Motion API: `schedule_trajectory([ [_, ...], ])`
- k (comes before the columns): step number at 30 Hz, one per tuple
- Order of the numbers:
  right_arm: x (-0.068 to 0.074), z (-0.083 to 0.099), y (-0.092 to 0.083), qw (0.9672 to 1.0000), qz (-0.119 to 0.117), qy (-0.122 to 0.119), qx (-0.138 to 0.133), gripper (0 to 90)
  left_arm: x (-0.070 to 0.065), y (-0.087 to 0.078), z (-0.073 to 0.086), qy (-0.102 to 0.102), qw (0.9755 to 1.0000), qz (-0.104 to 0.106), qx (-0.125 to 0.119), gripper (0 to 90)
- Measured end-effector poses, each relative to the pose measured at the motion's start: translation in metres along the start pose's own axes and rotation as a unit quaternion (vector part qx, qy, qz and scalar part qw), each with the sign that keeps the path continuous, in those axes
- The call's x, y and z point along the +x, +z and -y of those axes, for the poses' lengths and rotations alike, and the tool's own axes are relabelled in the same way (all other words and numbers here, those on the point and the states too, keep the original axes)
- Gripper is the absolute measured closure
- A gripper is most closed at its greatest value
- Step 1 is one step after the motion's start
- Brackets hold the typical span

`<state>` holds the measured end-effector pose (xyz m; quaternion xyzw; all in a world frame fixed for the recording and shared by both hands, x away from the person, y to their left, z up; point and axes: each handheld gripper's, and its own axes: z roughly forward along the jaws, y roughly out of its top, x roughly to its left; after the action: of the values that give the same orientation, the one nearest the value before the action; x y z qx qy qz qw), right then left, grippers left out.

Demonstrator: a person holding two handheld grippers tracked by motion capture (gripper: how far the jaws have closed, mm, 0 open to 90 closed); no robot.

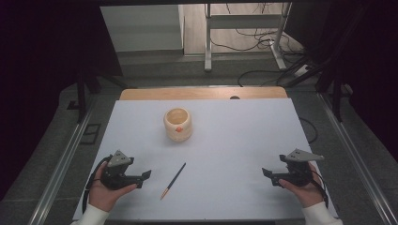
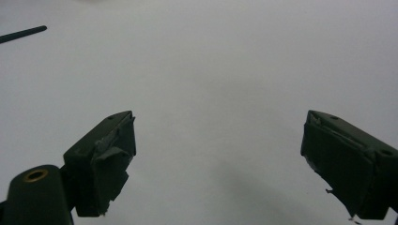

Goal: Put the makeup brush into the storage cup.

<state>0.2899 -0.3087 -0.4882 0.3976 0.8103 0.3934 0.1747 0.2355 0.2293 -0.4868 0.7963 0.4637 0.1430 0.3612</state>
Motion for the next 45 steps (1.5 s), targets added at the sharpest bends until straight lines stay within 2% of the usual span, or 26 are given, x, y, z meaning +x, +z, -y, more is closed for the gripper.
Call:
schedule_trajectory([
  [10,0.001,-0.002,0.001,1.0000,0.000,-0.003,-0.001,11.1,-0.006,0.004,-0.006,0.007,0.9997,0.013,0.017,16.6],
  [18,0.006,-0.006,-0.005,0.9999,0.001,-0.007,-0.010,11.0,-0.012,0.001,-0.011,0.013,0.9996,0.020,0.016,16.6],
  [33,0.006,-0.007,-0.003,0.9999,0.003,-0.009,-0.007,11.0,-0.024,0.011,-0.015,0.020,0.9985,0.030,0.041,19.4],
  [38,0.006,-0.006,-0.002,1.0000,0.004,-0.007,-0.004,10.9,-0.026,0.016,-0.017,0.028,0.9978,0.034,0.049,19.6],
  [45,0.007,-0.006,0.000,1.0000,0.004,-0.009,0.001,10.9,-0.035,0.024,-0.020,0.032,0.9970,0.030,0.065,21.4],
])
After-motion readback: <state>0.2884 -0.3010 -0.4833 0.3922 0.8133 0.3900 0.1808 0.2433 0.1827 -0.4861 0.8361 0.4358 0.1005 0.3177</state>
